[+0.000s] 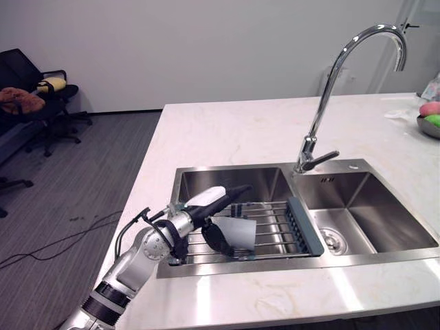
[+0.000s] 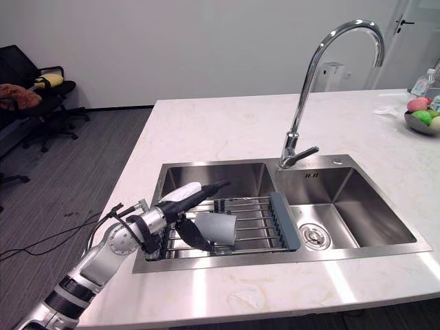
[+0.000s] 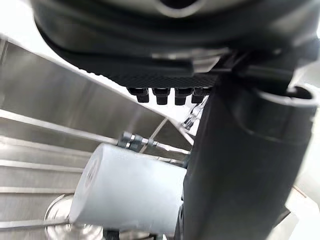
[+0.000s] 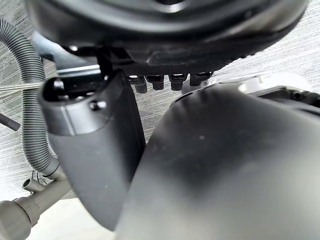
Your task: Walk over to the sink, pick up the cup, carry it to the dishwasher, place the cup inside the dishwasher, then close the dishwasher door
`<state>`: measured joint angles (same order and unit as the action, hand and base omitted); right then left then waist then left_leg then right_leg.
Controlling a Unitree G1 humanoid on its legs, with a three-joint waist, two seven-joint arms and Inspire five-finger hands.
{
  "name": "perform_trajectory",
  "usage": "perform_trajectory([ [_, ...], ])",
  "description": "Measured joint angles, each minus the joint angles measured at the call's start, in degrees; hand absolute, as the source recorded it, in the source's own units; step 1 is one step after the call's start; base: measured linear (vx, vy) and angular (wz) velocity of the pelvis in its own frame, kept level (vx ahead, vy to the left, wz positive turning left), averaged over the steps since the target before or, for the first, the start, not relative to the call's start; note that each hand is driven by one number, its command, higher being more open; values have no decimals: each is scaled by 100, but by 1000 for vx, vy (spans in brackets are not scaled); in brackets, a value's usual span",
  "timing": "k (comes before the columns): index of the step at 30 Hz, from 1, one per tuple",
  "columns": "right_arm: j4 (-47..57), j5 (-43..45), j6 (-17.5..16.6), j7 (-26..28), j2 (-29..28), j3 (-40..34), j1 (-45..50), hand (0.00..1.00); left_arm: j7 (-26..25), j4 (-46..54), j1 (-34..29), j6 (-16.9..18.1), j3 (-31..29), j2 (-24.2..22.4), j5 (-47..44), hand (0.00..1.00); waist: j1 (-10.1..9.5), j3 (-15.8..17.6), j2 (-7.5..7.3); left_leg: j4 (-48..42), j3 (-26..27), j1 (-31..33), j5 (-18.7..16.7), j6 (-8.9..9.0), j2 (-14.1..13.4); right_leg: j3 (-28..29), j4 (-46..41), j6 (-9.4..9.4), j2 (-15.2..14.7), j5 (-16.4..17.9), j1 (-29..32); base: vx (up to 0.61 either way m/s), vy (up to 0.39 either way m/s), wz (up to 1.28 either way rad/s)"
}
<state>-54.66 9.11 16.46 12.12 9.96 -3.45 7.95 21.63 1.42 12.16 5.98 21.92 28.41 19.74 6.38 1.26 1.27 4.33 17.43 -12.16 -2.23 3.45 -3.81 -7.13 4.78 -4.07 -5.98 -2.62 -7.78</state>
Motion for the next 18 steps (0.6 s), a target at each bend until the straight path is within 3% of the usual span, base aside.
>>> perform_trajectory([
  [12, -2, -23, 46, -6, 4, 57, -60, 100, -188, -18, -59, 0, 219, -75, 430, 100, 66, 8, -11, 14, 35, -17, 0, 0, 1, 33, 2, -15, 1, -9, 11, -19, -16, 0],
  [18, -1, -20, 48, -29, 6, 172, -74, 100, -576, -39, -112, -16, 264, -198, 881, 100, 64, 7, -11, 14, 35, -34, 0, 0, 2, 33, 3, -16, 0, -9, -6, 0, 0, 0],
])
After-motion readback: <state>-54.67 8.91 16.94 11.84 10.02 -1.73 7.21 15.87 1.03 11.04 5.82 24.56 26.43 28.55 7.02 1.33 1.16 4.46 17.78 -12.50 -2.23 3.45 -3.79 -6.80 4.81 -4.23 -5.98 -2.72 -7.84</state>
